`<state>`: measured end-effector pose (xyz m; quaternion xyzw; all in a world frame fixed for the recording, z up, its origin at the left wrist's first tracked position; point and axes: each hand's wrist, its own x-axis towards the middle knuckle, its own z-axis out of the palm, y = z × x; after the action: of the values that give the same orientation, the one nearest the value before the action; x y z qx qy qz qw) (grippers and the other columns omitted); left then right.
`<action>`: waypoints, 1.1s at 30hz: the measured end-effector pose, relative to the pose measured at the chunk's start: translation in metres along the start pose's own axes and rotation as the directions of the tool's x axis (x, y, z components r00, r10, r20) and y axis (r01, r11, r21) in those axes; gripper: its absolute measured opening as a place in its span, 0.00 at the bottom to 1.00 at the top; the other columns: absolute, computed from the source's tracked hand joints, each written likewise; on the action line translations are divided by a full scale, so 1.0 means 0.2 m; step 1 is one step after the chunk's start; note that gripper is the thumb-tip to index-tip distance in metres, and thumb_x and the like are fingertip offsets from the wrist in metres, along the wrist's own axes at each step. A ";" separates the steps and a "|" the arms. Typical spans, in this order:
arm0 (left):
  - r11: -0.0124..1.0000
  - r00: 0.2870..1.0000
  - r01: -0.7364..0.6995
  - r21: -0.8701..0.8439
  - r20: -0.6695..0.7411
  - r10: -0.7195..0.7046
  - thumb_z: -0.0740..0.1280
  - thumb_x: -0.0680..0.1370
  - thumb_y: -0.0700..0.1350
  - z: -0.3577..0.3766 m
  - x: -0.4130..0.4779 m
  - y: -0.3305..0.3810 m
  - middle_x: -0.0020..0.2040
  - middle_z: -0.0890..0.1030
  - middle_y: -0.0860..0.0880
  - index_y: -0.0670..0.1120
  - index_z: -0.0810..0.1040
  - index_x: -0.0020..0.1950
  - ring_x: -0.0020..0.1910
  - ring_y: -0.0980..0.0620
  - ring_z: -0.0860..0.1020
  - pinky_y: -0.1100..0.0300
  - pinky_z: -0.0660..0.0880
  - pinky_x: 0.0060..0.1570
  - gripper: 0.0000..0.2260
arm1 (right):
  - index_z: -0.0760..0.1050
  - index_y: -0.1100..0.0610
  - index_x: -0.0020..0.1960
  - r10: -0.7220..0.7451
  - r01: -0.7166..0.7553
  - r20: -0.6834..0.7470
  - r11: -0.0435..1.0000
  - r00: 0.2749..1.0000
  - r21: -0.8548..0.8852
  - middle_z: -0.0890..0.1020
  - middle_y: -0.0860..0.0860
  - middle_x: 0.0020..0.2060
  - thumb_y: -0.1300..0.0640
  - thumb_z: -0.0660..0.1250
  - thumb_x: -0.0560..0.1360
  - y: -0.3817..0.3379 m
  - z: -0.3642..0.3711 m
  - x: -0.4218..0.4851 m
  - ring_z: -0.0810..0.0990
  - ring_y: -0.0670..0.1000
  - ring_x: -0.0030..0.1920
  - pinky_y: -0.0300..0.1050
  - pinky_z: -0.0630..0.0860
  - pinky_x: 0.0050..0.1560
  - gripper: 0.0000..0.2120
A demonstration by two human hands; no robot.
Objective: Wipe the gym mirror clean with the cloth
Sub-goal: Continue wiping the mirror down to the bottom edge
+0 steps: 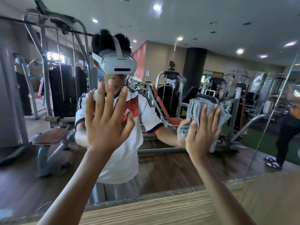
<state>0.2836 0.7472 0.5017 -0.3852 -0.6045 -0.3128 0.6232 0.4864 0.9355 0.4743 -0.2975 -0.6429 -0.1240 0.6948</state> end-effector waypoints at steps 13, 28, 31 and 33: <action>0.999 0.998 0.027 0.019 0.054 -0.028 0.59 0.82 0.55 -0.01 -0.05 0.05 0.79 0.60 0.38 0.45 0.61 0.80 0.79 0.37 0.58 0.41 0.49 0.78 0.29 | 0.58 0.56 0.79 0.035 -0.035 0.026 0.999 0.999 -0.032 0.57 0.55 0.78 0.52 0.53 0.82 0.01 -0.01 -0.18 0.55 0.56 0.79 0.56 0.45 0.78 0.27; 1.000 0.995 -0.020 0.007 0.095 0.019 0.61 0.81 0.54 -0.02 -0.51 0.05 0.78 0.64 0.38 0.43 0.65 0.79 0.80 0.39 0.58 0.38 0.56 0.76 0.29 | 0.58 0.57 0.79 0.129 -0.130 0.036 0.991 0.991 0.034 0.57 0.55 0.78 0.49 0.50 0.83 -0.10 0.03 -0.36 0.52 0.54 0.79 0.65 0.51 0.76 0.26; 0.999 0.996 -0.036 0.008 0.085 0.035 0.61 0.80 0.54 -0.02 -0.51 0.04 0.78 0.64 0.38 0.43 0.65 0.79 0.80 0.40 0.57 0.39 0.54 0.77 0.29 | 0.55 0.52 0.80 -0.176 0.165 0.162 0.983 0.971 0.082 0.54 0.52 0.79 0.48 0.47 0.84 -0.17 0.04 -0.60 0.52 0.53 0.80 0.62 0.50 0.76 0.25; 0.999 0.995 -0.040 0.008 0.089 0.039 0.61 0.80 0.54 -0.02 -0.51 0.03 0.78 0.64 0.38 0.43 0.65 0.79 0.80 0.40 0.58 0.40 0.53 0.77 0.29 | 0.54 0.47 0.80 -0.473 0.467 0.301 0.879 0.828 0.097 0.53 0.51 0.81 0.47 0.45 0.84 -0.02 -0.02 -0.82 0.55 0.51 0.79 0.60 0.52 0.74 0.25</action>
<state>0.2836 0.7391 0.3991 -0.4076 -0.6254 -0.2798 0.6037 0.4637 0.8953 0.3160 -0.1395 -0.8000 -0.2358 0.5337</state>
